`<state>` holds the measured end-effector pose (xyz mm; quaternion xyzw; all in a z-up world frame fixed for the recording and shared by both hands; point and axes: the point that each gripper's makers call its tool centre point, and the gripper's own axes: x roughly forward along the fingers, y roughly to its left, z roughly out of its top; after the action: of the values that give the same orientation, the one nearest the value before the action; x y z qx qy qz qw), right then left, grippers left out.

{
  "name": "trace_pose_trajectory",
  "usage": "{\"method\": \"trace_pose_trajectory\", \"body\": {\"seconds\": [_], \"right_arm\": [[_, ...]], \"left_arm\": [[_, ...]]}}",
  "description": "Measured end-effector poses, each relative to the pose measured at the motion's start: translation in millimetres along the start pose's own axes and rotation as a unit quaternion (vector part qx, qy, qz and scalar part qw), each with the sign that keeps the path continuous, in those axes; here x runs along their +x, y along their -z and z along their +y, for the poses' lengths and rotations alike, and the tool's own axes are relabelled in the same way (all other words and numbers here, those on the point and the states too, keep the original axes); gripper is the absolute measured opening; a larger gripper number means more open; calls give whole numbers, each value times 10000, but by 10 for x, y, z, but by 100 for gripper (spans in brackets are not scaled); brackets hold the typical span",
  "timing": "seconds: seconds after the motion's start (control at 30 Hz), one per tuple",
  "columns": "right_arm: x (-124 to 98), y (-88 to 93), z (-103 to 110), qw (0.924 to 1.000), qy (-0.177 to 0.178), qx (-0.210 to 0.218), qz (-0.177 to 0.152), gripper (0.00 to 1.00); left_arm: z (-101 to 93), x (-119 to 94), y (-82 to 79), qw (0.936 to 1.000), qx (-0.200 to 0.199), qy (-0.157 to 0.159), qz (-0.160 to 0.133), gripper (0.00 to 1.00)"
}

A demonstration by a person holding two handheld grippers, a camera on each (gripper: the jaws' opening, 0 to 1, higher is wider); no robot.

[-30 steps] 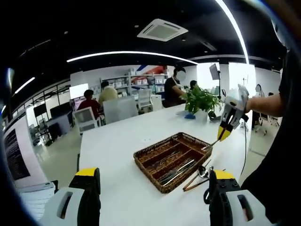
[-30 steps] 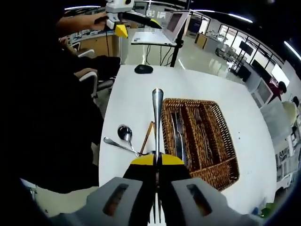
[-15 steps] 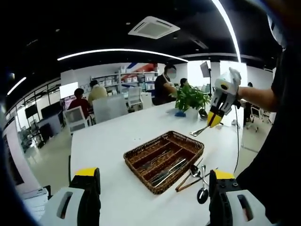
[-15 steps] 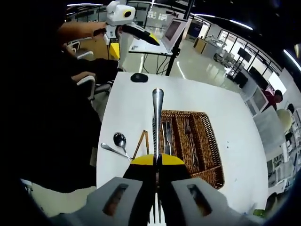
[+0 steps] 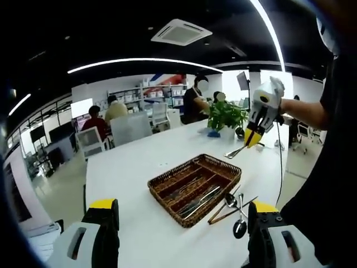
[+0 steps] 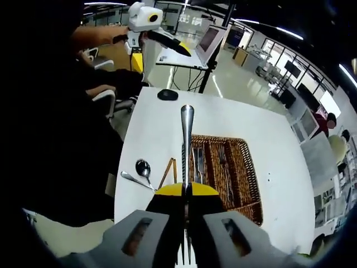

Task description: Arrange the knives, forks, and spoons in their matching storage slots by inserting each utensil handle-first until every utensil is classified and aligned in the correct compartment

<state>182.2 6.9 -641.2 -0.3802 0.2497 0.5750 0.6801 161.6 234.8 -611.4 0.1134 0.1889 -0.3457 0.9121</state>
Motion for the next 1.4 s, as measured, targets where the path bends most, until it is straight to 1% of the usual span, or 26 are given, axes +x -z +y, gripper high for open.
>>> {"method": "trace_pose_trajectory", "body": {"seconds": [0.23, 0.43, 0.57, 0.67, 0.73, 0.83, 0.97, 1.07, 1.13, 1.17, 1.2, 1.3, 1.4], "right_arm": [[23, -40, 0, 10000, 13, -87, -6, 0], [46, -59, -41, 9999, 53, -132, -12, 0], [63, -104, -76, 9998, 80, -145, -57, 0], [74, -115, -91, 9996, 92, -272, -71, 0], [84, -126, -114, 9997, 77, -236, -83, 0], [100, -123, -169, 9996, 126, -257, -10, 0], [127, -141, -239, 9995, 165, -274, -21, 0], [168, -143, -279, 9995, 155, -280, -18, 0], [193, -139, -298, 9995, 137, -299, -32, 0], [211, -159, -306, 9994, 89, -311, -132, 0], [221, -160, -327, 9995, 78, -259, -165, 0], [261, -146, -391, 9995, 100, -262, -119, 0], [287, -161, -443, 9996, 85, -216, -174, 0]], "left_arm": [[-15, -36, 15, 10000, -53, -15, -42, 100], [-33, -33, 26, 10000, -53, -7, -67, 100], [-39, -37, 35, 10000, -53, -2, -64, 100], [-25, -36, 54, 10000, -22, -36, -47, 100], [-22, -28, 58, 10000, -45, -35, -57, 100], [-11, -19, 64, 10000, -37, -40, -50, 100], [22, -2, 100, 10000, -34, -62, -6, 100], [41, 4, 126, 9999, 118, -91, 64, 100], [70, 6, 126, 9999, 67, -121, 43, 100], [90, 6, 128, 9999, 47, -135, 39, 100], [101, 7, 129, 9999, 38, -145, 37, 100], [160, 16, 138, 9999, 9, -172, 19, 100], [181, 16, 140, 9998, 1, -193, 20, 100]]}}
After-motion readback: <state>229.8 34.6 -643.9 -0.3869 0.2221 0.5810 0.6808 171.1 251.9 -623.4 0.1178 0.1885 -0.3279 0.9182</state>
